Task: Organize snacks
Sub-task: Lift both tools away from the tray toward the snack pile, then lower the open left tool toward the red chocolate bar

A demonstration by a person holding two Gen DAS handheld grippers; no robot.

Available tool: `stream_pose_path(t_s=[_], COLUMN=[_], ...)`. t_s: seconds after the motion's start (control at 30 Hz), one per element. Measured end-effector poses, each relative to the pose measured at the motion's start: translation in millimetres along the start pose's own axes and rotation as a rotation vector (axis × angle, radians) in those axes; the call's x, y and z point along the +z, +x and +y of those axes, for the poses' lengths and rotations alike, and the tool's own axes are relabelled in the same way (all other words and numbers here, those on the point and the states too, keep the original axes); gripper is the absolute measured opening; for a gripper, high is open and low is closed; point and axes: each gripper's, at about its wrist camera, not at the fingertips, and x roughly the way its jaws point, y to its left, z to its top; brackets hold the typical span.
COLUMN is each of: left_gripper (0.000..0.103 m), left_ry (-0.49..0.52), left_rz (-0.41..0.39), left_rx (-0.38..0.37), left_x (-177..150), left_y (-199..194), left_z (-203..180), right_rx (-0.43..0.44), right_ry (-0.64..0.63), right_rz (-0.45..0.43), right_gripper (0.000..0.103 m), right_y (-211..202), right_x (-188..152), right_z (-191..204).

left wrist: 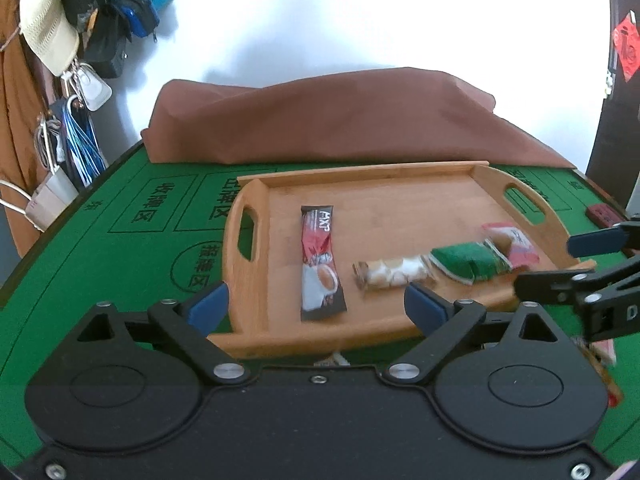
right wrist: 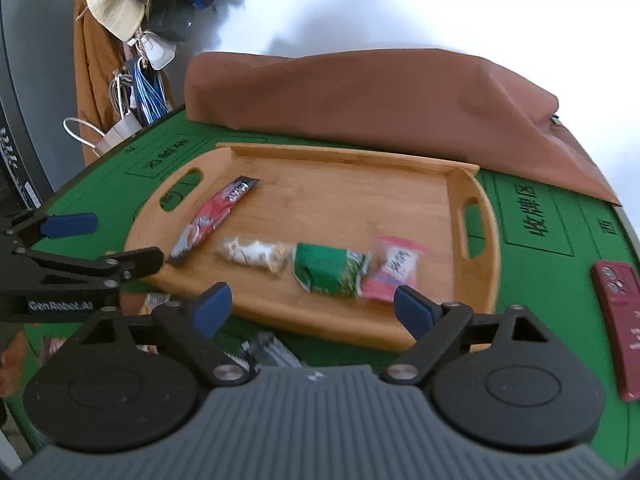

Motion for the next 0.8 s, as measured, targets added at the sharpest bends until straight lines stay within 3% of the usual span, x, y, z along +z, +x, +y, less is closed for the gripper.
stream_pose_path(t_s=[0.37,0.6,0.8], left_gripper=[0.101,0.101,0.101], left_ry=[0.007,0.003,0.009], left_rz=[-0.018,0.016,0.039], left_rx=[-0.003,0.005,0.036], left_x=[-43.0,-70.8,-87.5], left_y=[-33.8,-44.1,-49.1], left_z=[0.8,5.3,10.8], right_rx=[-0.008,-0.046,-0.029], right_ry=[-0.009,-0.075,-0.122], right_rz=[-0.017,-0.027,-0.018], right_gripper=[0.102,0.103,0.103], right_y=[-35.4,-44.2,-45.9], right_x=[-46.2,-72.5,-88.5], right_z=[-7.0,3.2,12.4])
